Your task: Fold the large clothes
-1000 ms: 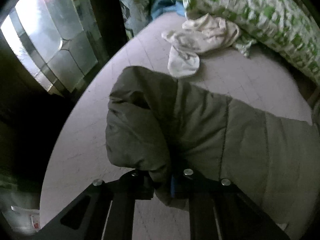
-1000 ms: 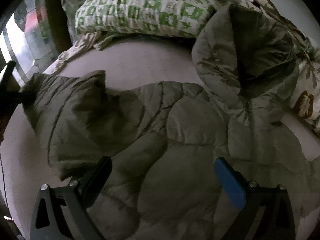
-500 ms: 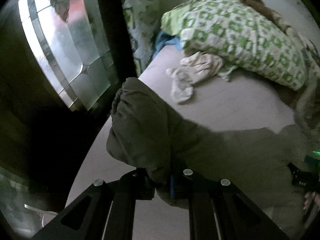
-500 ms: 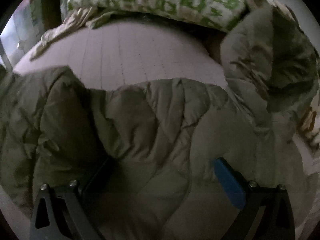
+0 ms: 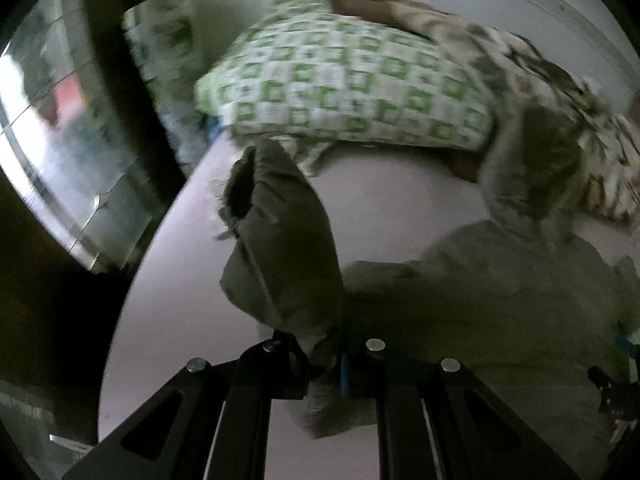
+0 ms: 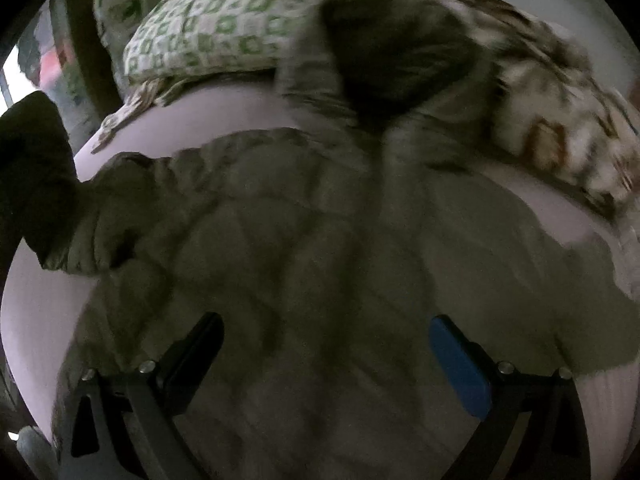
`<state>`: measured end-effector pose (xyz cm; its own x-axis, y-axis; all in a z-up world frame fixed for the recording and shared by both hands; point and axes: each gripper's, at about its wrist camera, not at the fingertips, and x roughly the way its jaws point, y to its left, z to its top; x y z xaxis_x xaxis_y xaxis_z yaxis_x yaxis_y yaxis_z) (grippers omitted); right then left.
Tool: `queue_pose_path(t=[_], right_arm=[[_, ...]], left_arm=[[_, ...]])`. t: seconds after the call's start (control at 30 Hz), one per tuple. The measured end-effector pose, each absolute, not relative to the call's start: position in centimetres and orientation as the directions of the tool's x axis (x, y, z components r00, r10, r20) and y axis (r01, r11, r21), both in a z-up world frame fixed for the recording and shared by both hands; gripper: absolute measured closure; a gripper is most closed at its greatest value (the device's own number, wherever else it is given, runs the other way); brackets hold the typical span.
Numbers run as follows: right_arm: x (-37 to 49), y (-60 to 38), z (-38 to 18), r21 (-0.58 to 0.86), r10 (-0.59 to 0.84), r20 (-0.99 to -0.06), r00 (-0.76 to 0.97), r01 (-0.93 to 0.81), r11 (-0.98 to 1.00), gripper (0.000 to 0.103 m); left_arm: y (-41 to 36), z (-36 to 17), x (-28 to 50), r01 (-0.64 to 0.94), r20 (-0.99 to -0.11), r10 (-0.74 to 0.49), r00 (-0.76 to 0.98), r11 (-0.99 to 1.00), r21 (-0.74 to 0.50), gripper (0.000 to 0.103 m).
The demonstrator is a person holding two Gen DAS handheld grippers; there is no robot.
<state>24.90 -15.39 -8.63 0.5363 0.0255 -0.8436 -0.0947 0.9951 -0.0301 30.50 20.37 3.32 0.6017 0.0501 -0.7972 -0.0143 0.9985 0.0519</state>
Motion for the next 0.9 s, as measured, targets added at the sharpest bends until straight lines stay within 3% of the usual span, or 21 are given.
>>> queue_pose_path(t=[0.57,0.77,0.9], right_arm=[[18.4,-29.0,-9.4,0.053,-0.005,-0.838,0.546,0.091,0.994,0.0],[17.5,-32.0,-9.7,0.058,-0.028,-0.839,0.544,0.141,0.988,0.0],[17.0,-34.0,-10.1,0.053,-0.054,-0.84,0.539,0.182,0.982,0.0]], left_arm=[[-6.2,2.0,31.3,0.311,-0.819,-0.152,0.553,0.95,0.033,0.093],[-16.2,-1.4,30.5,0.425,-0.84,-0.263,0.474,0.904,-0.044,0.093],[-20.6,-4.5,29.9,0.46,-0.861,-0.276,0.427,0.886,-0.055,0.089]])
